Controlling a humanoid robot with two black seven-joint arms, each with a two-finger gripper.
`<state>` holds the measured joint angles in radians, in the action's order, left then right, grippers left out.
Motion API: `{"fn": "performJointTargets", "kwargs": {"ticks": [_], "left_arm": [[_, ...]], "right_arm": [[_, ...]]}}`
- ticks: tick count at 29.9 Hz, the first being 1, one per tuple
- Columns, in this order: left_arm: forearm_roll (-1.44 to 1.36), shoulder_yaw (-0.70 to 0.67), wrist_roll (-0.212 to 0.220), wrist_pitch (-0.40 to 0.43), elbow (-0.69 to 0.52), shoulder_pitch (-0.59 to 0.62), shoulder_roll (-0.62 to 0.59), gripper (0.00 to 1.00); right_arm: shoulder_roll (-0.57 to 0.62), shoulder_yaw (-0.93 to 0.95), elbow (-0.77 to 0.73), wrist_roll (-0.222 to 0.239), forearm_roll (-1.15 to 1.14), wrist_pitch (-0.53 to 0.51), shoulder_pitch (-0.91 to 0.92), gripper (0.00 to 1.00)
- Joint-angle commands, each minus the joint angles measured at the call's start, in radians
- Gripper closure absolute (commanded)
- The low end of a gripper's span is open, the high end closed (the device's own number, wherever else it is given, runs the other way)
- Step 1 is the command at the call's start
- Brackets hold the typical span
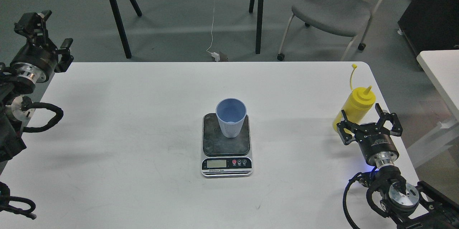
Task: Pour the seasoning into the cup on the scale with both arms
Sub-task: 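Move the right gripper to the yellow squeeze bottle and grasp it, then lift the yellow bottle with the right gripper and tip it over the cup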
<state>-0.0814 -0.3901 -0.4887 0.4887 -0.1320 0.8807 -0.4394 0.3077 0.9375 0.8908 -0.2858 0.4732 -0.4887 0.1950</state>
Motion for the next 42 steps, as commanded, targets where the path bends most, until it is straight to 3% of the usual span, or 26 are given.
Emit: {"fn": "performJointTargets", "kwargs": {"ticks": [1, 3, 8, 14, 19, 23, 28, 34, 36, 38, 42], "left_arm": [[-0.001, 0.0, 0.0, 0.0, 0.0, 0.001, 0.001, 0.06], [-0.001, 0.0, 0.0, 0.0, 0.0, 0.0, 0.002, 0.06], [-0.001, 0.0, 0.0, 0.0, 0.0, 0.0, 0.002, 0.06], [-0.006, 0.0, 0.0, 0.0, 0.0, 0.0, 0.002, 0.06], [-0.005, 0.0, 0.0, 0.0, 0.0, 0.0, 0.005, 0.06], [-0.006, 0.0, 0.0, 0.0, 0.0, 0.0, 0.005, 0.06], [-0.006, 0.0, 0.0, 0.0, 0.0, 0.0, 0.007, 0.06], [-0.005, -0.001, 0.0, 0.0, 0.0, 0.003, 0.01, 0.06], [-0.005, -0.001, 0.0, 0.0, 0.0, 0.006, 0.011, 0.06], [-0.005, -0.001, 0.0, 0.0, 0.0, 0.009, 0.013, 0.06], [-0.005, -0.003, 0.0, 0.0, 0.0, 0.012, 0.021, 0.06]], "right_arm": [[-0.008, 0.0, -0.033, -0.003, -0.024, 0.0, 0.021, 0.16], [-0.022, 0.0, -0.056, -0.018, -0.047, 0.0, 0.032, 0.25], [-0.027, 0.0, -0.079, -0.084, -0.128, 0.0, 0.049, 0.26], [-0.025, 0.0, -0.081, -0.113, -0.163, 0.0, 0.05, 0.36], [-0.021, -0.034, -0.073, -0.113, -0.166, 0.0, 0.054, 0.42], [-0.012, -0.071, -0.069, -0.115, -0.166, 0.0, 0.086, 0.55], [0.043, -0.078, -0.064, -0.115, -0.204, 0.0, 0.127, 0.6], [0.161, -0.08, -0.007, -0.098, -0.549, 0.0, 0.236, 0.64], [0.198, -0.091, 0.005, -0.073, -0.676, 0.0, 0.293, 0.65], [0.225, -0.146, 0.02, -0.038, -0.801, 0.0, 0.38, 0.68], [0.293, -0.29, 0.069, -0.018, -0.944, 0.053, 0.544, 0.68]]}}
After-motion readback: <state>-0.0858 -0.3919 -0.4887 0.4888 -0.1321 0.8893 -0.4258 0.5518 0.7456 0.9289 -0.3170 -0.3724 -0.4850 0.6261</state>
